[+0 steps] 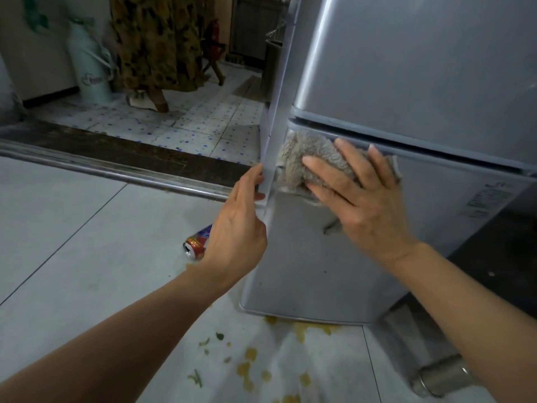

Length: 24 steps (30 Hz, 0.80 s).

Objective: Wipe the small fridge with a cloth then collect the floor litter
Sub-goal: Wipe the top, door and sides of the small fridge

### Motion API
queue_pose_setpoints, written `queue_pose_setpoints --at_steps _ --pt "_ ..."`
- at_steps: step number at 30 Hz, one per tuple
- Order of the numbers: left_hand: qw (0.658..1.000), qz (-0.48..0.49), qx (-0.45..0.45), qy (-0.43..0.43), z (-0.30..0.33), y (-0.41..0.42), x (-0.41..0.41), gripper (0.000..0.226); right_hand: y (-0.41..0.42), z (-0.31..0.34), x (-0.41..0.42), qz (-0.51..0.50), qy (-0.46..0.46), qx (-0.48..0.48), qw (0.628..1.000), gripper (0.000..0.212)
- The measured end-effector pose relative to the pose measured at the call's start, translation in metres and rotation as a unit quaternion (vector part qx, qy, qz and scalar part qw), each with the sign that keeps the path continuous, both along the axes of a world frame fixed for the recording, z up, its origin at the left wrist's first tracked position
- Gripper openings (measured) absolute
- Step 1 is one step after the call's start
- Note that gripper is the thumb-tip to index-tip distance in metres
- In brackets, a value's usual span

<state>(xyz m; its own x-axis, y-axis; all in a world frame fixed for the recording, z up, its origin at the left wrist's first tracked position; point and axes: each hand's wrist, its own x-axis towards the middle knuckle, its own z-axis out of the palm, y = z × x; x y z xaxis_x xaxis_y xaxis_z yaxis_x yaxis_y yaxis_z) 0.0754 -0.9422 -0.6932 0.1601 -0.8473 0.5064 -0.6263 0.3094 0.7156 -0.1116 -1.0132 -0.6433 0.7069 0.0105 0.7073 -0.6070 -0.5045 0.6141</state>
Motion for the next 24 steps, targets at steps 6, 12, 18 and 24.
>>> queue_pose_setpoints --at_steps 6,12,18,24 --pt "0.999 0.024 -0.010 -0.022 -0.009 0.005 -0.019 0.082 0.015 -0.103 -0.028 -0.005 0.038 0.092 0.995 0.035" --pt "0.998 0.043 0.012 -0.039 -0.014 0.010 -0.032 0.083 0.018 -0.104 -0.055 0.012 0.108 0.111 0.988 0.039" --pt "0.994 0.087 -0.032 -0.059 0.002 0.023 -0.058 0.084 0.001 -0.007 -0.068 0.020 -0.057 0.009 0.998 0.030" --pt "0.983 0.062 -0.057 -0.163 0.004 0.027 -0.080 0.082 0.010 -0.070 -0.095 0.003 -0.031 0.083 0.996 0.027"
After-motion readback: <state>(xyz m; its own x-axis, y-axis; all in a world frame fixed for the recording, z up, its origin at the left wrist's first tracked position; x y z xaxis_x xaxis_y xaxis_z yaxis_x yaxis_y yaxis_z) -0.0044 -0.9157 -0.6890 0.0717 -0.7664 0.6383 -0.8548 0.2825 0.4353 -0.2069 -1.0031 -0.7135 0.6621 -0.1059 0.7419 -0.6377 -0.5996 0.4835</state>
